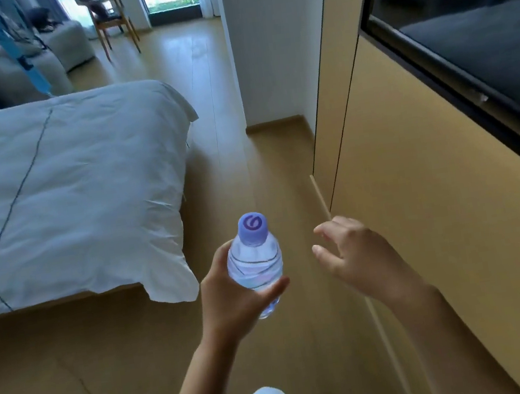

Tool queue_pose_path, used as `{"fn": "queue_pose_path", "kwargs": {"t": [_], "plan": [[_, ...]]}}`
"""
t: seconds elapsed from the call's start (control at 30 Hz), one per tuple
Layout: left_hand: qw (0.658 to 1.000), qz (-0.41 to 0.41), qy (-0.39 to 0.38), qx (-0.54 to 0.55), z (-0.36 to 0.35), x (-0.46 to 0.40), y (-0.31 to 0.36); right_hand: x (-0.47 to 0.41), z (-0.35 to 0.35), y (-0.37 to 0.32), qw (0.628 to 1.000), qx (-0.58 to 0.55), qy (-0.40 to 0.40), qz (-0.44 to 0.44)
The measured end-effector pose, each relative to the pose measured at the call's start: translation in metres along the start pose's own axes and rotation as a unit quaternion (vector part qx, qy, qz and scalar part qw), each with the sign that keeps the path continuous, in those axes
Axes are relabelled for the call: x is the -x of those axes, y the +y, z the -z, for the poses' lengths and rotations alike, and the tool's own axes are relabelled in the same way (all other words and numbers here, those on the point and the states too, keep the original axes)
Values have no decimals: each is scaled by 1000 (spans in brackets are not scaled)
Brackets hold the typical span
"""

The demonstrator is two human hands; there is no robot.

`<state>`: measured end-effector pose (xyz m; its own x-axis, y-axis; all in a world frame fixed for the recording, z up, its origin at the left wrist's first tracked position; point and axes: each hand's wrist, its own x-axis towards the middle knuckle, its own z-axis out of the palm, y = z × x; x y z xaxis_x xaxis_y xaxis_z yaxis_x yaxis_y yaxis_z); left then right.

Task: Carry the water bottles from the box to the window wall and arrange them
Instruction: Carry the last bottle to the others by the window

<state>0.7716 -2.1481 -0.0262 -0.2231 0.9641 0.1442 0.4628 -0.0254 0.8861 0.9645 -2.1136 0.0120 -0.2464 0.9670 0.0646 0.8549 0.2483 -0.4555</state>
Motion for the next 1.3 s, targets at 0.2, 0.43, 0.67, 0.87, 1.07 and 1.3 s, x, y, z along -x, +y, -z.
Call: {"fn": "queue_pose_path", "kwargs": {"t": [0.2,0.43,0.67,0.87,1.07,1.3], "plan": [[998,36,56,-11,0,-89,-23,-98,-23,3,999,2,-44,24],[998,51,43,8,-5,-246,-44,-254,-41,-1,998,40,-49,27],[996,75,36,26,4,-392,-58,-407,-43,-15,999,25,-46,11],[994,100,35,23,-9,-484,-81,-503,-54,-4,997,20,-80,8],[993,109,28,33,-47,-602,-94,-617,-53,30,996,4,-88,20],[994,102,30,34,-105,-759,-84,-781,-23,81,995,25,-92,36]]}}
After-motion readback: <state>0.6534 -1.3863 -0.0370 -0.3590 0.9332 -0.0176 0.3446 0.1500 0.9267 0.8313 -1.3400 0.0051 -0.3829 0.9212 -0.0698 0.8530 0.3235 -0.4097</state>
